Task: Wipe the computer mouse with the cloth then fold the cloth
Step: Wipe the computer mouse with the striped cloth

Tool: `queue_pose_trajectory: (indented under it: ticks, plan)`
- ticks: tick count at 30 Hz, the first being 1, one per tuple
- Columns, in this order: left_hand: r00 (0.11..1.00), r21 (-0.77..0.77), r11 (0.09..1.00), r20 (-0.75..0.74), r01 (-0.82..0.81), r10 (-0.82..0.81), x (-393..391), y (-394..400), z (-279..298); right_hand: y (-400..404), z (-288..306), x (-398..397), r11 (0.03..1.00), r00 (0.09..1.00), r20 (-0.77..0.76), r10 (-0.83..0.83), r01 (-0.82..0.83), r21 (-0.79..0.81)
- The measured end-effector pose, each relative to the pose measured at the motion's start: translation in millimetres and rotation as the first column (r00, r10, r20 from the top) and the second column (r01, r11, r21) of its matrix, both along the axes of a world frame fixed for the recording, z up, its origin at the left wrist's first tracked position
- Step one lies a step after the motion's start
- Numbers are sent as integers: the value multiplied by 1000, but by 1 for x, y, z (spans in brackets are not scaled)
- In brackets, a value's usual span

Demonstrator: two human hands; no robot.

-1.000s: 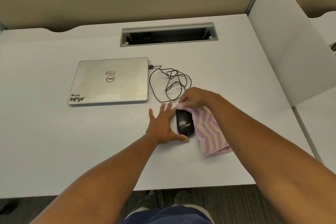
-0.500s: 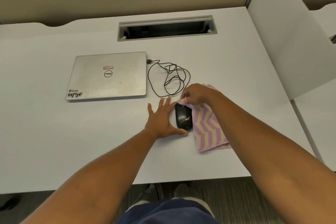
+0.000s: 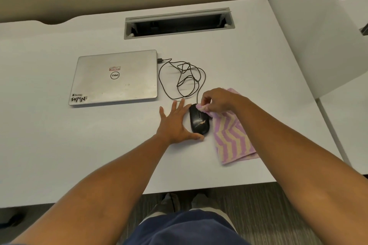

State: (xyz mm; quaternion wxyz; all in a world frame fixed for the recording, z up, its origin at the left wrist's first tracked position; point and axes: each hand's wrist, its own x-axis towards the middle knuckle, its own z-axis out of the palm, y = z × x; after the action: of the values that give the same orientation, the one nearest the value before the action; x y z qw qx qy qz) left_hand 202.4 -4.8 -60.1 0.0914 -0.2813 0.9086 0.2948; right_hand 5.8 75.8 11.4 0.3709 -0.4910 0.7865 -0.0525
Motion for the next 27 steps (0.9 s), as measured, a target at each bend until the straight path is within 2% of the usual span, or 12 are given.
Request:
queue_pose_trajectory:
  ticks: [3,10,15,19,22,27]
  plan:
    - [1000,-5,1000,-5,-2,2,1,1,1,3,7,-6,991,995,44,85,-89,105]
    - [1000,1,1000,-12,-4,4,0,1,2,18,-5,-1,989,994,34,-100,103,-106]
    - [1000,-4,1000,-7,-6,6,1,1,2,22,-2,-6,1000,992,129,3,0,-28]
    - [1000,3,1000,-23,-5,5,0,0,1,19,-4,-12,977,989,87,-119,133,-167]
    - [999,4,1000,-32,-3,3,1,0,-1,16,-12,-7,971,992,38,-121,126,-205]
    - [999,9,1000,-49,-8,8,1,1,-5,17,-17,-2,972,987,133,-90,116,-202]
